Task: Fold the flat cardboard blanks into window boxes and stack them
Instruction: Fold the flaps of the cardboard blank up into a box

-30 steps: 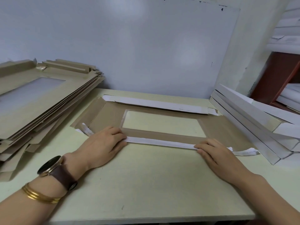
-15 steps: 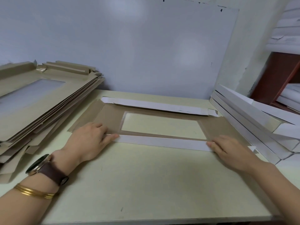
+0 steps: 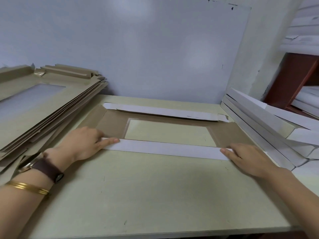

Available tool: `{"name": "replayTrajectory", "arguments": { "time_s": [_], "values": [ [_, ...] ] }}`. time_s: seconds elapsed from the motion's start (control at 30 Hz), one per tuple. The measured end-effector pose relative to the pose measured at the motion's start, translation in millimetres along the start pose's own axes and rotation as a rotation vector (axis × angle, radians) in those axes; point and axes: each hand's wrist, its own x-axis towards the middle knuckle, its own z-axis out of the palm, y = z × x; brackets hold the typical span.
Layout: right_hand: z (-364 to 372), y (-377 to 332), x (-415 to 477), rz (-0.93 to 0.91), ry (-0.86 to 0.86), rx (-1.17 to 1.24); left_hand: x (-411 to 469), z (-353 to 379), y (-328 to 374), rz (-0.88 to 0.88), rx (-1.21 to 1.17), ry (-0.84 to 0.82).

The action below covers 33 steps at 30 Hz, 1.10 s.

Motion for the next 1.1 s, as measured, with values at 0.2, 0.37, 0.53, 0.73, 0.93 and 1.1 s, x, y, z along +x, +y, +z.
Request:
{"name": "replayTrajectory", "arguments": {
  "time_s": [0.2,0.37,0.53,0.73,0.93,1.1],
  "values": [
    [3.7,1.8,6.1,0.042,-0.015,0.006,11.9,-5.2,1.7,-0.021,-0.022,-0.167],
    [10.5,1.6,9.4,0.039,0.044,0.011,12.9,-12.5,8.9,0.015,-0.132,-0.202],
    [14.8,-2.7,10.3,0.049,0.044,0.054,18.2,-22.4,22.9,0.161,-0.200,-0.202],
    [17.4,-10.0,9.4,0.044,0.053,0.080,18.5,-21.7,33.8,0.119,-0.241,-0.283],
    [19.8,-30.3,6.6,-0.029,0.072,0.087,15.2,-7.2,40.0,0.117,-0.061,-0.186],
    [25.7,-90.6,9.3,-0.157,-0.031,0.136,9.3,13.7,69.1,0.272,-0.147,-0.044]
  ]
}}
